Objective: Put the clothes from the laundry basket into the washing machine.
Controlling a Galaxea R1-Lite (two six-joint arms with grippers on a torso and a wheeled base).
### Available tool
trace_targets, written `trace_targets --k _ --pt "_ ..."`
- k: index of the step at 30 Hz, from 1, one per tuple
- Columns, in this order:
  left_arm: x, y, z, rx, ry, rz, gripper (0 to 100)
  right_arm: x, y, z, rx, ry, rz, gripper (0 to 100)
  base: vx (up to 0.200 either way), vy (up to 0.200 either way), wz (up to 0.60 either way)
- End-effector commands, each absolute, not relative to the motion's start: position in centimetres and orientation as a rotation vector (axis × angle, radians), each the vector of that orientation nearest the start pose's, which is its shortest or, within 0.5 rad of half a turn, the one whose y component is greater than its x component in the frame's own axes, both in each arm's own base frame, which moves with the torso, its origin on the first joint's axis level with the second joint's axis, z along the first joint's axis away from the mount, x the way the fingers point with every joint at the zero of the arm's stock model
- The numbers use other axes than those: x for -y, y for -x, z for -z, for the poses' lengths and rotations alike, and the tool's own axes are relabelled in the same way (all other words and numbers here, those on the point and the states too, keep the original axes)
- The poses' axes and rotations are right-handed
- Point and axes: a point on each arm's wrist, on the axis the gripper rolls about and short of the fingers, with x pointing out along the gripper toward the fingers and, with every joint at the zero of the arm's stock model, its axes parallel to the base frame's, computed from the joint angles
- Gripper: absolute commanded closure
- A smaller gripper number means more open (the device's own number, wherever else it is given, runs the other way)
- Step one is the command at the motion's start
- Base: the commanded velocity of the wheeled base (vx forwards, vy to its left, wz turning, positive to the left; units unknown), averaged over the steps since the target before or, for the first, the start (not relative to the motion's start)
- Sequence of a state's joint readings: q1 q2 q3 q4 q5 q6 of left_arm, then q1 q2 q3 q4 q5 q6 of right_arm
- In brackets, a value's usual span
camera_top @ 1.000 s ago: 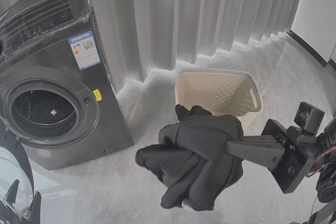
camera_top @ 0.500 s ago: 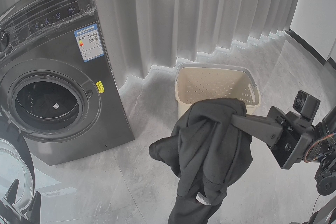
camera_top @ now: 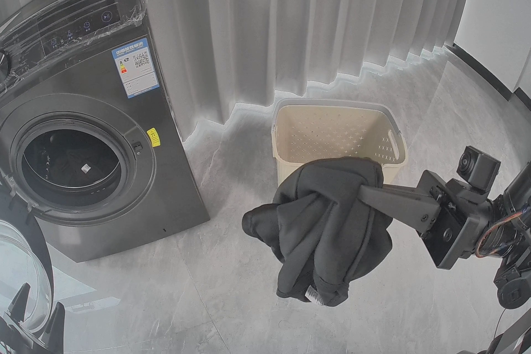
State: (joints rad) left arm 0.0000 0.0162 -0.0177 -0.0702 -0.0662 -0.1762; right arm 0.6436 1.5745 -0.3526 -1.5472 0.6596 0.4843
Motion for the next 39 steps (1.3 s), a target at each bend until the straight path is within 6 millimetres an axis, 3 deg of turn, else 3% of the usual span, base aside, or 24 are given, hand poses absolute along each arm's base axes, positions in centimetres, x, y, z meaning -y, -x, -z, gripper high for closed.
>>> trace_targets --k 1,7,15,22,36,39 --pt "0.1 2.3 -8.3 0.063 0.174 0.072 0 -14.5 -17.4 -19.3 0.034 -0.405 -1.340 100 0.000 0.000 0.00" --pt "0.1 2.3 -8.3 0.061 0.174 0.072 0 -14.0 -19.7 -18.8 0.037 -0.394 -1.254 100 0.000 0.000 0.00" --pt "0.1 2.3 -8.3 0.062 0.174 0.069 0 -14.6 -20.8 -17.7 0.077 -0.280 -1.230 100 0.000 0.000 0.00" --pt "0.1 2.3 -8.3 0.062 0.174 0.067 0 -14.9 -20.8 -17.6 0.092 -0.251 -1.236 100 0.000 0.000 0.51" --pt "0.1 2.3 -8.3 0.064 0.174 0.066 0 -15.1 -20.6 -17.6 0.085 -0.265 -1.245 100 0.000 0.000 0.00" --pt "0.1 2.3 -8.3 0.064 0.173 0.066 0 -15.1 -20.6 -17.7 0.089 -0.263 -1.247 100 0.000 0.000 0.60"
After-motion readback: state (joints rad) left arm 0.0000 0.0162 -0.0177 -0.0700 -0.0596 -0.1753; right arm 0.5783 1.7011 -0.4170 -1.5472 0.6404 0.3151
